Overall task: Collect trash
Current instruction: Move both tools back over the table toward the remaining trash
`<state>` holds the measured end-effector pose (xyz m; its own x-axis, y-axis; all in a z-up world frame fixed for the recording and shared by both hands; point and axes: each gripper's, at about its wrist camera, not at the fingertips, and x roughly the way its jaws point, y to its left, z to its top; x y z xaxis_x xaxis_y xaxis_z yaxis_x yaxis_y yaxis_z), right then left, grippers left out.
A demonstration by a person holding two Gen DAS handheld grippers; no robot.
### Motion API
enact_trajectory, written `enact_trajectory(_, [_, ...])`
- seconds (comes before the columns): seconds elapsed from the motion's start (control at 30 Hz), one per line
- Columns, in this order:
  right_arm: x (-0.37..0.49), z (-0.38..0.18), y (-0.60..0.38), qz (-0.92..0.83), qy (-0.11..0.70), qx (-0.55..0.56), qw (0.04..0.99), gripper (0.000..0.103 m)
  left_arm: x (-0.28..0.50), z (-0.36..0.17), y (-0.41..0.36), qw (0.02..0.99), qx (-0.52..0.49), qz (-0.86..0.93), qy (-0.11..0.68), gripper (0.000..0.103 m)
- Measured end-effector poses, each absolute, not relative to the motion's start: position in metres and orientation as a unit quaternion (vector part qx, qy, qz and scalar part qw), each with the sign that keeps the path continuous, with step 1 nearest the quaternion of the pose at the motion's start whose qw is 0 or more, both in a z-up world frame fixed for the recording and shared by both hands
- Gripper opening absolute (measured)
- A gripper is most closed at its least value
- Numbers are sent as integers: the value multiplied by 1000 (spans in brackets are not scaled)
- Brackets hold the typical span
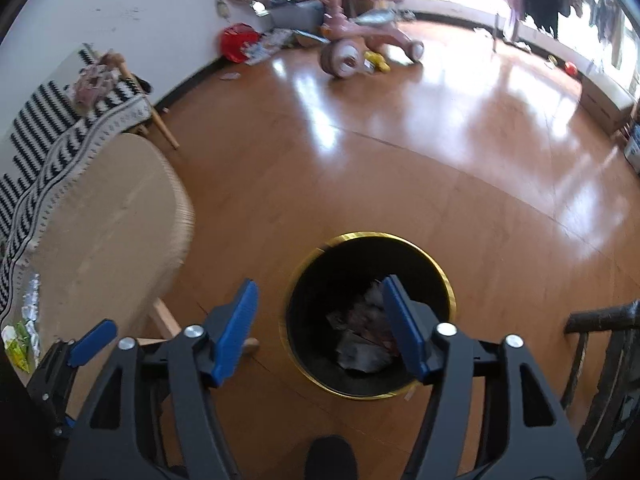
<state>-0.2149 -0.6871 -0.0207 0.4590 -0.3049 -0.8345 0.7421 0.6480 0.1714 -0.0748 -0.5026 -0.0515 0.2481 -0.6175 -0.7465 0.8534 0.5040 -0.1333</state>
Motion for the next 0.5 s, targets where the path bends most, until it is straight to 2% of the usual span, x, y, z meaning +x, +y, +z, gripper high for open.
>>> enact_trajectory(0.23, [-137,10,-606,-254,382,242,855,70,-22,-7,-393,830,112,-405,365,92])
enact_trajectory(0.5, [-45,32,-481,-151,384,171,895,71,51,17,-219,899,76,-253,351,93])
